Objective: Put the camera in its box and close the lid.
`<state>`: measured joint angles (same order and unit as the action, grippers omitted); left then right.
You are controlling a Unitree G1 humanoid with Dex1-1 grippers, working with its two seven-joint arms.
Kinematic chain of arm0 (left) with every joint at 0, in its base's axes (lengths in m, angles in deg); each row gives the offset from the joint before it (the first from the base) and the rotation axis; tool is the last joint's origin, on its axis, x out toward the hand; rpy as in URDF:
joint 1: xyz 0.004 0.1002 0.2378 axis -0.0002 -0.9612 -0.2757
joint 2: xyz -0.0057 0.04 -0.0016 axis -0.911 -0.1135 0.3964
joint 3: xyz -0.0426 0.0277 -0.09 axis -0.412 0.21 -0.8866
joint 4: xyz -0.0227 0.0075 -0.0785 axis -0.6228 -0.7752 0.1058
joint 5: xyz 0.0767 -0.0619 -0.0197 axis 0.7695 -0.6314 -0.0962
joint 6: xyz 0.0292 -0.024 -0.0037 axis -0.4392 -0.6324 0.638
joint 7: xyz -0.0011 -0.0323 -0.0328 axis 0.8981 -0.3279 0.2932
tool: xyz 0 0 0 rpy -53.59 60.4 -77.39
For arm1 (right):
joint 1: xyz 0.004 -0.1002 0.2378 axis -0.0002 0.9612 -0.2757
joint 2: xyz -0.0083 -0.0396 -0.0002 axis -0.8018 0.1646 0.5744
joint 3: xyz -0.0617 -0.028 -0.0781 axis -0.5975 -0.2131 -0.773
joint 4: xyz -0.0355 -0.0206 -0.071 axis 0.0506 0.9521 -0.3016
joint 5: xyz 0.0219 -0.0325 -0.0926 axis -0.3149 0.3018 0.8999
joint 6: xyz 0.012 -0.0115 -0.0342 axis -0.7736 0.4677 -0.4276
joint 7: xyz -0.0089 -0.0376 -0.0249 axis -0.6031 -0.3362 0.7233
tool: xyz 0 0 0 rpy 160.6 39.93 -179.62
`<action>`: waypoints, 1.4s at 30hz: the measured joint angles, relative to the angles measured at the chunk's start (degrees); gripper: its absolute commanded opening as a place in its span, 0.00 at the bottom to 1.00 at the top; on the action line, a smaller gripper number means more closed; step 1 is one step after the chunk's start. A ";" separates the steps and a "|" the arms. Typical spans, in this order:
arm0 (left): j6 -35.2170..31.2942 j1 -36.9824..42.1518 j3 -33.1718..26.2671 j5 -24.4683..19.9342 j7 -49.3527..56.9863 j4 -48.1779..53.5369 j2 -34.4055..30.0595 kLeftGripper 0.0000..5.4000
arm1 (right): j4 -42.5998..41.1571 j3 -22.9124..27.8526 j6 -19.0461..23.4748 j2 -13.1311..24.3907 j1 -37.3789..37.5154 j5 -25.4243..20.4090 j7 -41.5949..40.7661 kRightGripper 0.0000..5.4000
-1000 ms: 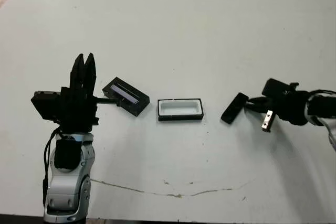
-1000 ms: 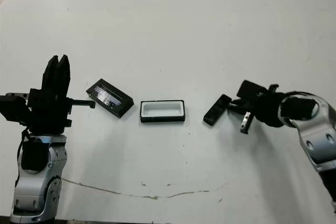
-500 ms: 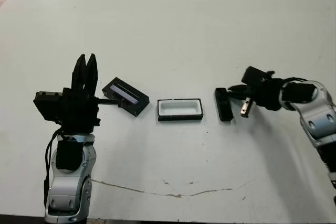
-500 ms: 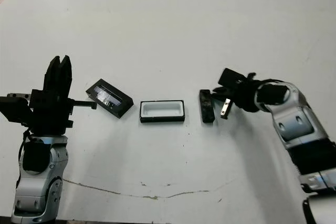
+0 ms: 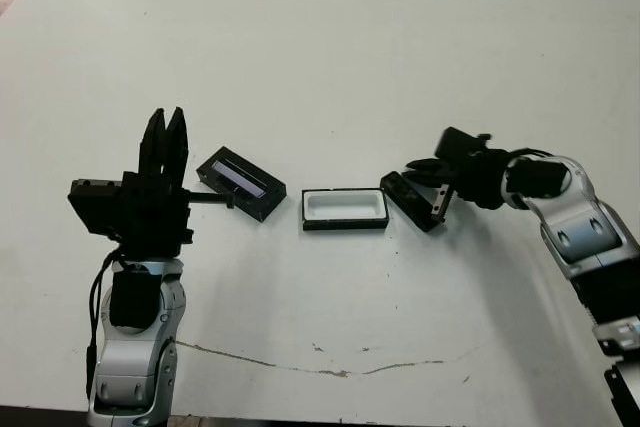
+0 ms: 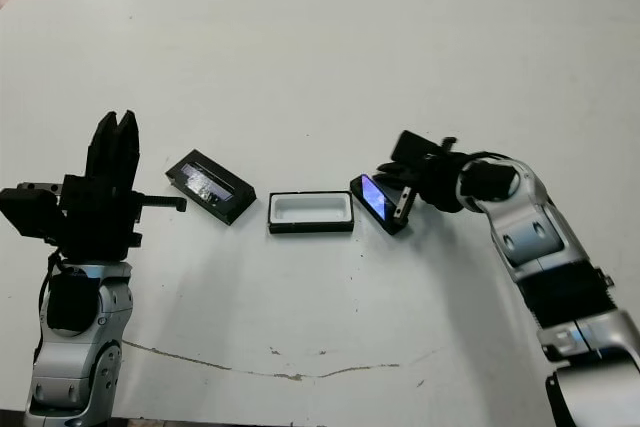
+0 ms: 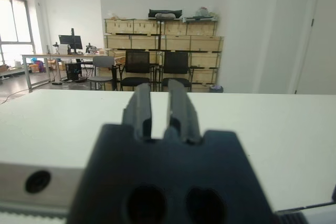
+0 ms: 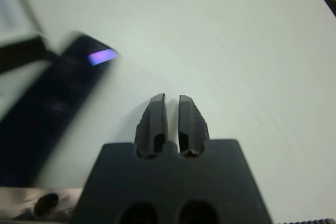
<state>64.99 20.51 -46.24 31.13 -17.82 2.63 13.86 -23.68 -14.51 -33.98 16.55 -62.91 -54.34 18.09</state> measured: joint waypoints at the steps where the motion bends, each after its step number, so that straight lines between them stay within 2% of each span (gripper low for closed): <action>1: 0.00 0.01 0.01 0.00 -0.01 -0.02 -0.01 0.00 | -0.27 1.21 0.54 0.00 0.69 -0.18 0.96 0.00; 8: 0.18 0.21 0.00 -0.03 -0.34 -0.37 -0.19 0.00 | -9.84 10.34 3.02 -0.54 5.28 -1.28 10.97 0.00; 11: 0.32 0.24 -0.05 0.01 -0.46 -0.42 -0.28 0.00 | -16.45 13.77 5.13 -2.73 7.53 -3.42 14.35 0.00; 16: 0.32 0.27 -0.13 0.02 -0.49 -0.39 -0.37 0.00 | -29.03 17.51 11.78 -5.59 12.32 -12.57 14.53 0.00; 19: 0.14 0.24 -0.12 0.03 -0.49 -0.29 -0.40 0.00 | -37.34 18.64 18.90 -5.61 15.95 -18.58 13.90 0.04; 22: -0.10 0.22 -0.12 -0.01 -0.49 -0.21 -0.40 0.00 | -43.26 18.88 24.36 -5.46 19.39 -23.16 13.40 0.13; 26: -0.24 0.22 -0.14 -0.04 -0.49 -0.18 -0.41 0.00 | -49.49 18.09 29.10 -3.80 23.24 -24.32 13.84 0.30; 35: -0.38 0.22 -0.20 -0.15 -0.65 -0.15 -0.43 0.00 | -53.17 14.80 33.05 -0.37 27.48 -23.27 15.39 0.66; 42: -0.38 0.25 -0.60 -0.24 -1.03 -0.16 -0.51 0.00 | -53.30 12.60 33.04 -0.23 27.67 -21.74 16.60 0.95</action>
<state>64.61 20.76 -46.83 30.89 -18.85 2.47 13.35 -76.99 -1.91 -0.94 16.32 -35.24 -76.08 34.70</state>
